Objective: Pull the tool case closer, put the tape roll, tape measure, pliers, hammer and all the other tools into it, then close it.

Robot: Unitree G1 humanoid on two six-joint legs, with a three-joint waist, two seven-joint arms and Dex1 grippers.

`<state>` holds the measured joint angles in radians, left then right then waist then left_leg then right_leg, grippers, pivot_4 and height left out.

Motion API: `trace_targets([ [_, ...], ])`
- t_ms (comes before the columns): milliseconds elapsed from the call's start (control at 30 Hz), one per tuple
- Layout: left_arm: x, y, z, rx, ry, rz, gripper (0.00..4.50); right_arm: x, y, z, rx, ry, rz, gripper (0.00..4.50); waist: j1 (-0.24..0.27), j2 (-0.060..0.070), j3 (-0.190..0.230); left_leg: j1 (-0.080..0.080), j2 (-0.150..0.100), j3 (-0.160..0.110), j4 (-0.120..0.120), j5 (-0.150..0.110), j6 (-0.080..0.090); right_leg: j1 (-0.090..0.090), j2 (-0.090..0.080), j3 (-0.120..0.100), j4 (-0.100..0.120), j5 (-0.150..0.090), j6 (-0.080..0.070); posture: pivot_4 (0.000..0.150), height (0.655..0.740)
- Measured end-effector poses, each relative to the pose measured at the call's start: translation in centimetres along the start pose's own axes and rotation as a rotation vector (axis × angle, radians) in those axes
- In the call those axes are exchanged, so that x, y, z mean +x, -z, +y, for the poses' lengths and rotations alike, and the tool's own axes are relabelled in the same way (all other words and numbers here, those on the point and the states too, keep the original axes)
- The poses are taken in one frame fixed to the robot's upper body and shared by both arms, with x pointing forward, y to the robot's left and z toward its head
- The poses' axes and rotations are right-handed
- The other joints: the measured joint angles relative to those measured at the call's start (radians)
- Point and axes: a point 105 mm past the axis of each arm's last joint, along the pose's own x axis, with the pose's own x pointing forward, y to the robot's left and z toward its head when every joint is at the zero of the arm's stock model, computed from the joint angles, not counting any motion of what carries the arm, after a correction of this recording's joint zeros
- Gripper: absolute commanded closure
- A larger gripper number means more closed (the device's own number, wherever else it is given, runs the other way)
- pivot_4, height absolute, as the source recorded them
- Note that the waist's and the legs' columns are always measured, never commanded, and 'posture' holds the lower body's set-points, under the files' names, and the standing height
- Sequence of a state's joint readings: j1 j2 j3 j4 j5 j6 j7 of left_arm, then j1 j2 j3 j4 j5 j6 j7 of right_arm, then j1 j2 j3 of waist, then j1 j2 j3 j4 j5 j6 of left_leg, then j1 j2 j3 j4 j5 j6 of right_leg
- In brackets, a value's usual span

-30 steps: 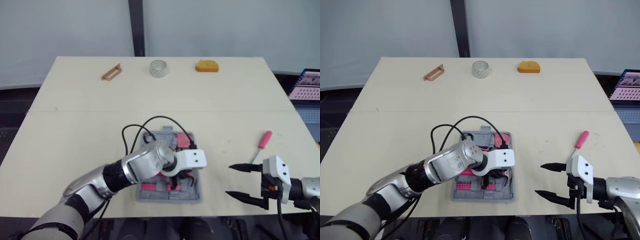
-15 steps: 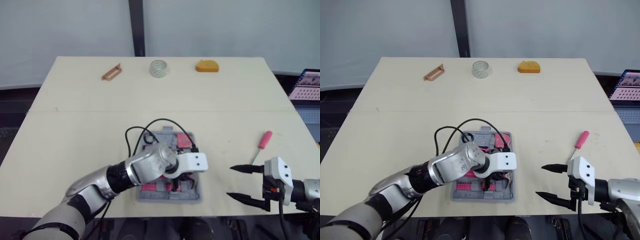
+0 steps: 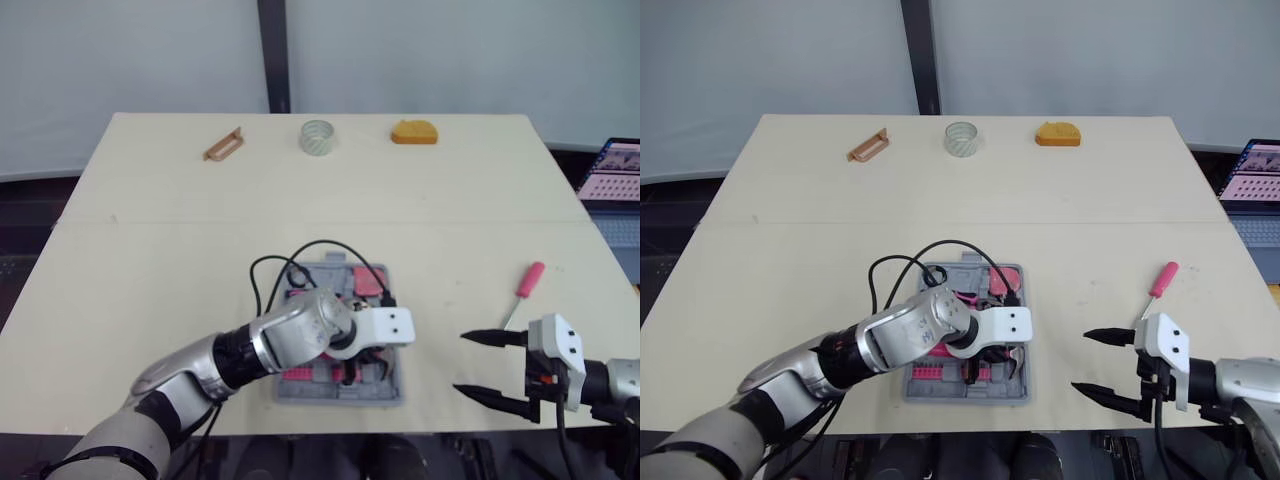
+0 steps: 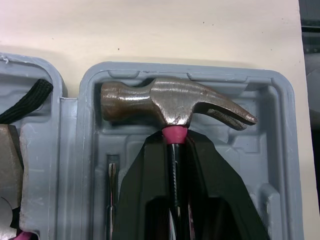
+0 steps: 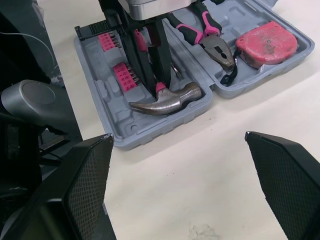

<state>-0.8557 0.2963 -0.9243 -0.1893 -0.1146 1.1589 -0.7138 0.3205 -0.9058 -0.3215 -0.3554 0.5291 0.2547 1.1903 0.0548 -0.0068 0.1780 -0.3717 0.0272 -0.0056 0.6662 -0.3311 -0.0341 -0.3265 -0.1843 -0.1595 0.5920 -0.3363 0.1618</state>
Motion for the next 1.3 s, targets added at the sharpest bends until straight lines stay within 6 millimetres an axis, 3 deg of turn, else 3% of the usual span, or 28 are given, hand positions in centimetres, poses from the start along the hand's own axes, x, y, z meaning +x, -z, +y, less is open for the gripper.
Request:
trace_targets([
  [167,-0.2,-0.3,-0.4,-0.027,0.007,0.003,0.17,0.1,-0.1,-0.1,0.002,0.007,-0.01,0.0,-0.001,0.0,0.0,0.0,0.0,0.0,0.0,0.0,0.0,0.0,0.0,0.0,0.0,0.0,0.0,0.15,0.74],
  [333,-1.5,-0.3,0.2,-0.133,-0.01,-0.021,0.17,0.3,-0.5,-0.3,-0.01,0.006,-0.02,0.0,-0.002,0.0,0.0,0.001,0.0,0.0,0.0,0.0,0.0,0.0,0.0,0.0,0.0,0.0,0.0,0.15,0.74],
  [433,-2.5,-0.7,0.6,-0.191,-0.033,-0.079,1.0,0.4,-0.6,-0.4,-0.017,0.003,-0.025,0.0,-0.002,0.0,0.0,0.001,0.0,0.0,0.0,0.0,0.0,0.0,0.0,0.0,0.0,0.0,0.0,0.15,0.74],
  [667,-5.2,0.6,1.9,-0.289,-0.089,-0.326,4.46,0.5,-0.9,-0.4,-0.017,0.0,-0.042,0.0,-0.003,0.001,0.0,0.001,0.001,0.0,0.0,0.0,0.0,0.0,0.0,0.0,0.0,0.0,0.0,0.15,0.74],
  [800,-6.8,2.9,2.4,-0.278,-0.16,-0.444,4.46,0.7,-1.2,-0.2,-0.018,-0.011,-0.058,0.0,-0.005,0.001,-0.001,0.001,0.001,0.0,-0.001,0.0,0.0,0.0,0.0,0.001,0.0,0.0,0.0,0.15,0.74],
  [900,-7.5,4.8,1.5,-0.25,-0.183,-0.545,4.46,0.8,-1.6,0.0,-0.023,-0.019,-0.073,0.0,-0.006,0.002,-0.001,0.002,0.001,0.001,-0.001,0.0,0.0,0.0,0.0,0.001,0.0,0.0,0.0,0.15,0.74],
  [1067,-8.9,5.9,0.5,-0.168,-0.208,-0.691,4.46,0.8,-1.8,0.0,-0.014,-0.026,-0.088,0.0,0.002,0.002,-0.001,0.002,0.001,0.001,0.0,0.0,0.0,0.001,0.0,0.001,-0.001,0.0,0.0,0.15,0.74],
  [1200,-8.2,7.8,-0.4,-0.12,-0.209,-0.685,4.46,0.8,-1.9,0.2,-0.008,-0.036,-0.1,0.0,-0.003,0.003,-0.001,0.002,0.001,0.002,-0.001,0.0,0.0,0.0,0.0,0.001,0.0,0.0,0.0,0.15,0.74],
  [1300,-7.7,8.1,-0.5,-0.091,-0.203,-0.688,4.46,0.8,-2.2,0.2,-0.016,-0.047,-0.106,0.0,-0.001,0.003,-0.001,0.002,0.001,0.002,-0.001,0.0,0.0,0.0,0.0,0.001,0.0,0.001,0.0,0.15,0.74],
])
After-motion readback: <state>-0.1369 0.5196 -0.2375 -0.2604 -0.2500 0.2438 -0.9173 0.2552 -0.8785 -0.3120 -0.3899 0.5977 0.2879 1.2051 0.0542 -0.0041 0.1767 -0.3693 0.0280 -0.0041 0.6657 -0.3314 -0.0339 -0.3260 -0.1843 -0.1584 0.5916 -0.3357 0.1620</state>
